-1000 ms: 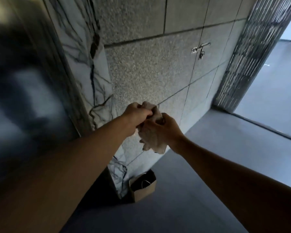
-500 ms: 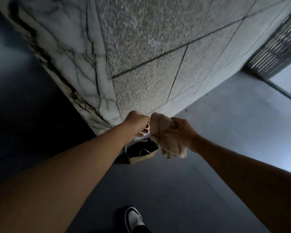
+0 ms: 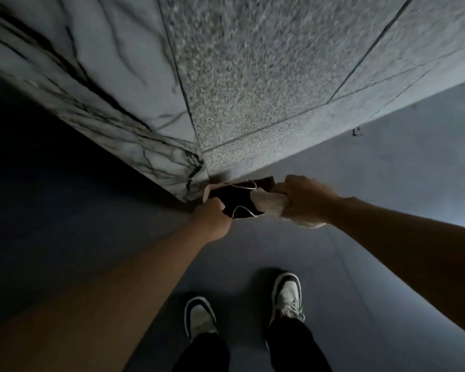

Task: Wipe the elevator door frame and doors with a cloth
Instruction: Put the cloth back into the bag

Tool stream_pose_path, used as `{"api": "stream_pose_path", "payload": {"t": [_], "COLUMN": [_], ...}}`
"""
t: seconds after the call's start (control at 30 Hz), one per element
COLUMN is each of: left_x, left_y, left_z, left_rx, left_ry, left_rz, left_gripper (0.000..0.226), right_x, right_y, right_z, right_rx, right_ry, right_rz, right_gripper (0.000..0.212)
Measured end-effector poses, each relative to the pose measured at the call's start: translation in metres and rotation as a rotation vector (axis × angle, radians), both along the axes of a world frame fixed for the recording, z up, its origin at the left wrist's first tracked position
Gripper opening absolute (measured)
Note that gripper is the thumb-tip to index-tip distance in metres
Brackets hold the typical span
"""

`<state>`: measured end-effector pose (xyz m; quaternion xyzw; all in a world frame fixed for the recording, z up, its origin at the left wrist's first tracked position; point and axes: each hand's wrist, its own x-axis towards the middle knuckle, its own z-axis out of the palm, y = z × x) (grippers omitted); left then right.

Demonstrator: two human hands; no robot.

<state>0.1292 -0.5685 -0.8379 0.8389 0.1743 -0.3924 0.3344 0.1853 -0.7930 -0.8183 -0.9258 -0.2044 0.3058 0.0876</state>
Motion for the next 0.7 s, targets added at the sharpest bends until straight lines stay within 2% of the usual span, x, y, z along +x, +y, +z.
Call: {"api": "stream_pose_path", "payload": {"t": [0.07, 0.17, 0.27, 0.43, 0.5, 0.6, 0.7], "left_x": [0.001, 0.003, 0.000, -0.014, -0.019, -0.028, -0.034], "left_y": [-0.004, -0.012, -0.029, -0.036, -0.036, -0.039, -0.038], "left_z": [-0.029, -0.063, -0.093, -0.137, -0.146, -0.152, -0.160], "left_rx": [0.095, 0.239, 0.238, 0.195, 0.217, 0.251, 0.269], "left_ry": [-0.059, -0.180, -0.178, -0.148, -0.192, -0.257, -0.345], "left_rz": [-0.121, -0.302, -0.312, -0.301, -0.325, -0.376, -0.388], "left_gripper": [0.043, 0.038, 0.040, 0.048, 0.046, 0.042, 0.041], "right_x": [0.011, 0.024, 0.034, 0.040, 0.046, 0.049, 0.054], "right_y": [-0.001, 0.004, 0.009, 0.032, 0.045, 0.059, 0.072], "right_z": [-0.031, -0.067, -0.104, -0.154, -0.167, -0.193, -0.222], "right_rx": [-0.024, -0.075, -0.082, 0.021, 0.096, 0.090, 0.148], "right_ry": [-0.036, -0.050, -0.091, -0.156, -0.079, -0.031, 0.022], "right_rz": [0.124, 0.277, 0.366, 0.388, 0.344, 0.492, 0.408], "right_gripper": [0.040, 0.043, 0.043, 0.043, 0.040, 0.033, 0.035]}}
